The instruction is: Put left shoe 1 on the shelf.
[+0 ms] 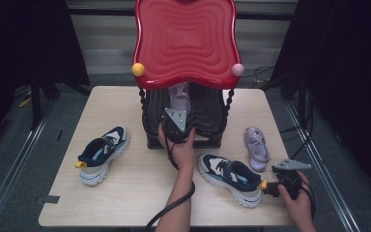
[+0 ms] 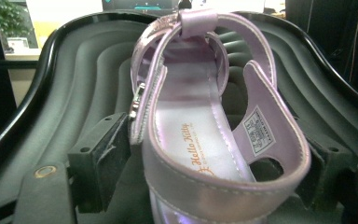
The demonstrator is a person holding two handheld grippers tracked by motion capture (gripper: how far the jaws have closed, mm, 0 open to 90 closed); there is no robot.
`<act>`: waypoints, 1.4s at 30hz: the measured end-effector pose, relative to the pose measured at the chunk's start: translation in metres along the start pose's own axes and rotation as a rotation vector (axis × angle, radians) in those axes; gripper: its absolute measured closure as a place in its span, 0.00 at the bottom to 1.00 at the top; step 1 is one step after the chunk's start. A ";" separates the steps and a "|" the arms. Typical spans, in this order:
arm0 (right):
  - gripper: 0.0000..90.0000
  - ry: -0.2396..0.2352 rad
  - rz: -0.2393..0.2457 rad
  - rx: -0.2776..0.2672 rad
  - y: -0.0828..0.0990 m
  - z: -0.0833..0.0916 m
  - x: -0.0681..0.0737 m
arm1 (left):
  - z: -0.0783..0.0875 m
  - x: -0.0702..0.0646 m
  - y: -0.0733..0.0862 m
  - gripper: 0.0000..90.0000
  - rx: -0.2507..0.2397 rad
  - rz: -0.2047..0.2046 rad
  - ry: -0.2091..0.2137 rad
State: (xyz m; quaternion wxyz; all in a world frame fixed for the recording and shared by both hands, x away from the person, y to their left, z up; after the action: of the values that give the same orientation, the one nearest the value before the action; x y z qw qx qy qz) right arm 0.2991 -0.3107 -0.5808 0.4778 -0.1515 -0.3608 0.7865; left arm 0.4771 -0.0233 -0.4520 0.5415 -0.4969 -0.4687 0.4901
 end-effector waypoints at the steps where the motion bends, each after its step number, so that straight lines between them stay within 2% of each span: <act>1: 0.11 0.000 -0.001 0.000 0.000 0.000 0.000 | 0.001 0.000 0.000 0.23 -0.003 0.002 0.007; 14: 0.11 0.000 -0.001 0.000 0.000 0.000 0.000 | 0.020 0.007 -0.003 0.23 -0.016 0.026 0.077; 18: 0.11 0.000 -0.001 0.000 0.000 0.000 0.000 | 0.026 0.009 -0.002 0.23 -0.007 -0.010 0.106; 23: 0.11 -0.002 0.000 0.000 0.000 0.000 0.000 | 0.035 0.017 0.004 0.23 0.007 -0.017 0.132; 26: 0.11 -0.002 0.001 0.000 0.000 0.000 0.000 | 0.040 0.020 0.005 0.23 0.015 -0.002 0.164; 27: 0.11 -0.002 0.001 0.000 0.000 0.000 0.000 | 0.042 0.023 0.005 0.23 0.021 -0.018 0.167; 33: 0.11 0.000 0.001 0.000 0.000 0.000 0.000 | 0.052 0.022 0.005 0.24 0.027 -0.024 0.236; 39: 0.11 -0.002 0.001 0.000 0.000 0.000 0.000 | 0.064 0.023 0.010 0.24 0.045 -0.065 0.288; 42: 0.11 -0.002 0.001 0.001 0.000 0.000 0.000 | 0.069 0.025 0.009 0.24 0.050 -0.069 0.323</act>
State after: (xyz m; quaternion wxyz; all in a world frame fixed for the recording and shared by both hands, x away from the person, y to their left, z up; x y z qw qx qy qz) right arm 0.2991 -0.3106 -0.5808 0.4773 -0.1507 -0.3610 0.7869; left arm 0.4095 0.0068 -0.4561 0.6383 -0.5392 -0.3801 0.3966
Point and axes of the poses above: each handheld gripper's, and its own axes: z roughly backward along the jaws, y roughly out of its underside, x roughly to its left, the point moved 10 cm from there along -z, roughly forward along the jaws, and after that the axes turned 7 degrees about -y, right-handed, at the moved point
